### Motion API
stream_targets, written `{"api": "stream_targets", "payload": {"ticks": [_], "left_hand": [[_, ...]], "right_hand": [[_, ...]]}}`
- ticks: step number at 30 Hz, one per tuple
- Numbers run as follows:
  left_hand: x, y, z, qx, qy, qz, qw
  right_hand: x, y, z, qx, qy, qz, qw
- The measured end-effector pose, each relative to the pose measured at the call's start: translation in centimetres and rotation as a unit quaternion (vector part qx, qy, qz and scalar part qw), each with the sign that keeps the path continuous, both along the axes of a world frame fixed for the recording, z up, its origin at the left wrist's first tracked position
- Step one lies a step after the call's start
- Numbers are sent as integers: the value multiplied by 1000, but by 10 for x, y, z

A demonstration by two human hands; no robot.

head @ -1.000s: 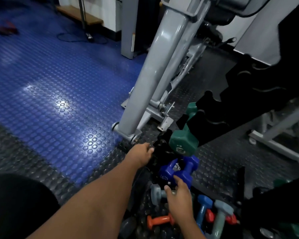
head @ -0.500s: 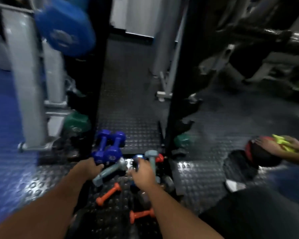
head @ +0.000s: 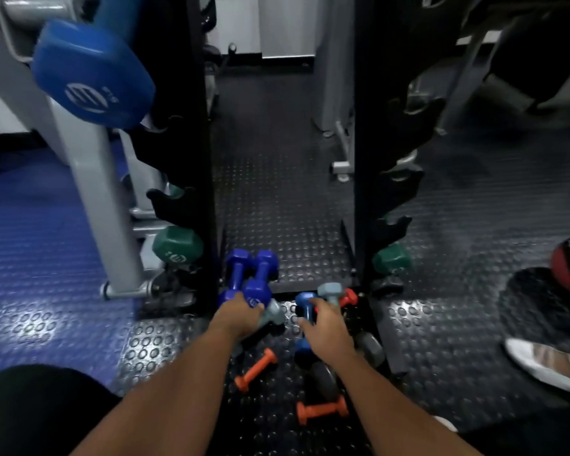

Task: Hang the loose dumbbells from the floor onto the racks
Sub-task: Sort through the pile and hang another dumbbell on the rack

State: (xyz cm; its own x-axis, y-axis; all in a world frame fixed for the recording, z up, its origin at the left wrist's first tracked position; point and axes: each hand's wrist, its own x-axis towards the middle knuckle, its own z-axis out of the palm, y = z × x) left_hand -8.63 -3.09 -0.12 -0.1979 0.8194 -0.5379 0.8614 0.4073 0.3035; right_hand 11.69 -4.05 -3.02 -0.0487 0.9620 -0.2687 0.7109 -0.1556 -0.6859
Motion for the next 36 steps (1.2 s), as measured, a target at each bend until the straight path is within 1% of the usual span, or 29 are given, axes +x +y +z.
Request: {"api": "stream_targets", "payload": {"ticks": [2,4,6,8,10,11,12,13,15,16,18,20,22,26,27,30,33,36], "left_hand": [[-5,6,-12,-13,-17,59,998],[-7,13,-23,-15,-50,140,989],[-7,20,-32,-24,-83,194,977],[-7,28,-42,-30,-123,242,962],[-11,43,-60,-32,-174,297,938],[-17,52,-80,-28,-204,325,923],[-20,61,-102,-25,-247,358,900],[-22,70,-120,-28,-301,392,869],[-6,76,-98,-40,-387,451,803],[1,79,-85,-38,-408,466,784],[1,87,-87,-23,-422,485,766],[-4,94,-92,-31,-434,509,743],[-8,97,-100,-46,-428,514,742],[-6,98,-102,-49,-388,499,773],[-6,98,-104,-50,-389,496,775],[-8,97,-111,-50,-394,495,773],[-9,94,-122,-50,-396,500,769],[-6,93,-129,-44,-416,510,752]], "right_hand": [[-9,9,-5,3,9,5,1000],[-17,17,-15,2,21,5,1000],[-23,21,-25,-3,26,6,1000],[-28,25,-36,-6,29,7,1000],[-30,33,-46,-12,32,6,999],[-31,37,-50,-19,38,2,999],[-30,43,-54,-25,45,-5,999],[-29,47,-57,-30,51,-15,998],[-25,53,-65,-31,54,-40,997],[-24,54,-70,-31,53,-50,997],[-26,53,-78,-41,49,-55,996],[-29,52,-83,-44,41,-46,997],[-31,52,-87,-37,28,-25,999],[-34,69,-85,-39,4,46,998],[-37,79,-83,-39,2,62,997],[-52,112,-80,-16,-11,86,996],[-69,144,-87,-26,1,82,996],[-89,184,-100,-29,-8,92,995]]}}
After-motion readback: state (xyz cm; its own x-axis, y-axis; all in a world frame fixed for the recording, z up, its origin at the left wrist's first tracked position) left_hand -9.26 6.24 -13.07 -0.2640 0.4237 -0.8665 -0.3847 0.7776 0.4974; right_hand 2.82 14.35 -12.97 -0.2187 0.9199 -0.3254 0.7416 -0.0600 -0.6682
